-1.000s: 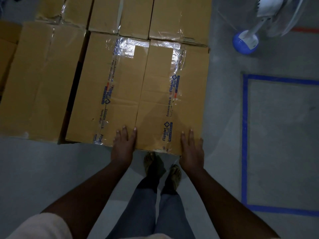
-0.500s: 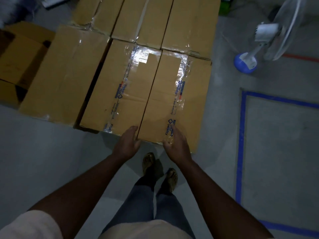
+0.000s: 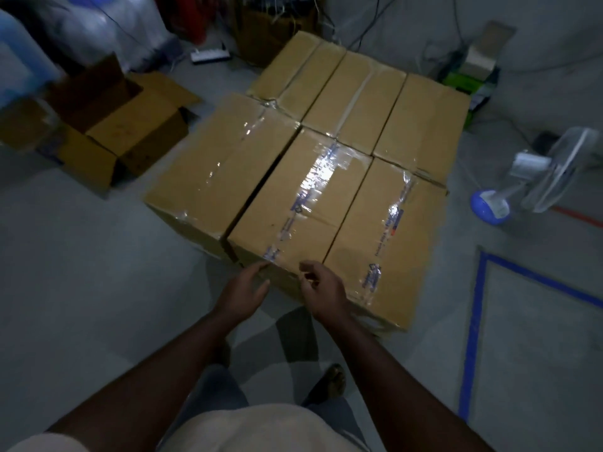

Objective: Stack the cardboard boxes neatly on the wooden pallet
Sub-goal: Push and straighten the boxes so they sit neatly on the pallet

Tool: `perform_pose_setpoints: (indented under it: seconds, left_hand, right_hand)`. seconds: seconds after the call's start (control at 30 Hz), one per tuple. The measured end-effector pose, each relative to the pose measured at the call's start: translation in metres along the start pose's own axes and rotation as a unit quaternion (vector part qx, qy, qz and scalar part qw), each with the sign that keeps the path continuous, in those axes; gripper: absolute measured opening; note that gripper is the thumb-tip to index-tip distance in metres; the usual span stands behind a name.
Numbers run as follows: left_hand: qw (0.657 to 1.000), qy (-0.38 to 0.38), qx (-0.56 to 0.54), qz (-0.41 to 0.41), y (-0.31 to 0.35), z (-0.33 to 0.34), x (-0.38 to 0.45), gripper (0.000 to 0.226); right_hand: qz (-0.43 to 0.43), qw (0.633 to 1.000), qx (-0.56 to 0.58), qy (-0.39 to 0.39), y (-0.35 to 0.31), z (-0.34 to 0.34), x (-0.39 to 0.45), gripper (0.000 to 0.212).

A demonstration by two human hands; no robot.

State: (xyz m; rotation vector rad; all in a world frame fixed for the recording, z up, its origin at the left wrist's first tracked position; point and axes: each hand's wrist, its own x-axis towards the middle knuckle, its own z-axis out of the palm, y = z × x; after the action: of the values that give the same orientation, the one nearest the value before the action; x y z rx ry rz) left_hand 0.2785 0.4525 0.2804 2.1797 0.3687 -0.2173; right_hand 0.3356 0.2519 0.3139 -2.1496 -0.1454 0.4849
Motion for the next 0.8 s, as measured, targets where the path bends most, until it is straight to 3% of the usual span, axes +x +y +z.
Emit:
perform_pose_setpoints:
  seconds: [0.27, 0.47, 0.63, 0.8]
  left_hand:
    - [1.000, 0.023, -0.018, -0.006, -0.094, -0.155, 0.045, 0.046]
    - [0.999, -0.028, 0.023, 0.015, -0.124, -0.237, 0.102, 0.051]
    - [0.997, -0.054, 0.053, 0.001, -0.144, -0.256, 0.166, 0.061]
    - [0.989, -0.083, 0.123, -0.022, -0.174, -0.266, 0.227, 0.074]
  right_hand:
    - [0.039, 0.999, 0.014, 0.021, -0.100, 0.145, 0.050, 0.025]
    - [0.059, 0.995, 0.064, 0.053, -0.150, 0.210, 0.092, 0.021]
    - [0.145, 0.987, 0.041, 0.055, -0.151, 0.220, 0.139, 0.040]
    - [0.215, 0.976, 0.012, -0.013, -0.134, 0.242, 0.203, 0.072]
